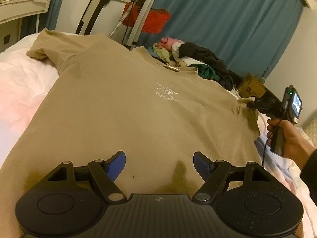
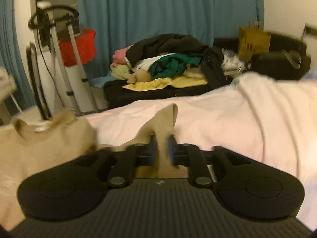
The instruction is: Fold clothes
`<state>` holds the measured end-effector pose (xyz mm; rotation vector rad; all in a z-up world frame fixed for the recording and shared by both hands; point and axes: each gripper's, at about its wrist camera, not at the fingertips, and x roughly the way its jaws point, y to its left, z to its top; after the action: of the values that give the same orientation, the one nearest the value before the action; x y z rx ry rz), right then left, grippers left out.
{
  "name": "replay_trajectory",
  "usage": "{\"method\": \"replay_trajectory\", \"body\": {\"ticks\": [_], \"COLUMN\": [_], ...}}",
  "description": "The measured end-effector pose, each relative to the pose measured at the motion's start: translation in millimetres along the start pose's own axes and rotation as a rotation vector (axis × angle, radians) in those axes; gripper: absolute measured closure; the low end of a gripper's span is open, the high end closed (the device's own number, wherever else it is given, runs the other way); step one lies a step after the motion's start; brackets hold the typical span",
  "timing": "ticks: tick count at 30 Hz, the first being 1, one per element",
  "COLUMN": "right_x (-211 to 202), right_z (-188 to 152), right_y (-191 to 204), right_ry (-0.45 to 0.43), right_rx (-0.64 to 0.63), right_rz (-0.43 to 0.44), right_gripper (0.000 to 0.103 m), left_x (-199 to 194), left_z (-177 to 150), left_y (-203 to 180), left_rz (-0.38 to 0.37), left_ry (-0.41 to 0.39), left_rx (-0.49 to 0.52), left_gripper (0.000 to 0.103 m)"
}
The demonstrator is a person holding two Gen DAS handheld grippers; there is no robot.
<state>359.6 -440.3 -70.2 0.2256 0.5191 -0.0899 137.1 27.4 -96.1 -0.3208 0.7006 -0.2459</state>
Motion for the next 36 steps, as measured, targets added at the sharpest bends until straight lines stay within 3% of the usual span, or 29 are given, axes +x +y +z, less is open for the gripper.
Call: {"method": "replay_trajectory", "body": {"ticks": [1,2,7,12,18,23,27,29,30,32,36], "right_x": [-16,-32,-114,-224,-331,-353,-354,-355,-355,-355,-353], "right_z": [-2,-4,-16,-50,-107,-122,-128,-129,-129,-131,-133], "right_y": [4,8,28,51,50,44,33,29,27,23,14], "right_ry": [-0.008,-0.017,-0.055,-0.078,-0.119,-0.125,-0.115,-0.119,-0.12,-0.118,-0.118], "right_rx": [0.013,0.025,0.089,0.174,0.235,0.224,0.287,0.298,0.301,0.314,0.354], "right_rz": [0.014,0.028,0.097,0.184,0.235,0.193,0.213,0.216,0.216,0.215,0.229], "right_gripper": [0.02,0.012,0.012,0.012,0.012,0.012,0.012,0.012,0.012,0.012,0.012], "left_x": [0,-1,-14,-40,-72,-83,-78,-73,-69,-61,-59], "left_z": [1,1,-2,-11,-45,-81,-115,-131,-138,-148,-155], "left_y": [-2,-3,-14,-33,-68,-108,-141,-153,-157,-160,-162], "left_rz": [-0.002,-0.005,-0.031,-0.085,-0.247,-0.405,-0.431,-0.409,-0.396,-0.38,-0.405], "left_ry": [-0.001,-0.001,0.002,-0.017,0.052,0.126,0.211,0.245,0.259,0.294,0.32], "left_rx": [0.007,0.012,0.044,0.131,0.224,0.309,0.419,0.483,0.511,0.544,0.522], "left_gripper": [0.026,0.026,0.026,0.026,0.032,0.039,0.043,0.046,0.052,0.092,0.096]}}
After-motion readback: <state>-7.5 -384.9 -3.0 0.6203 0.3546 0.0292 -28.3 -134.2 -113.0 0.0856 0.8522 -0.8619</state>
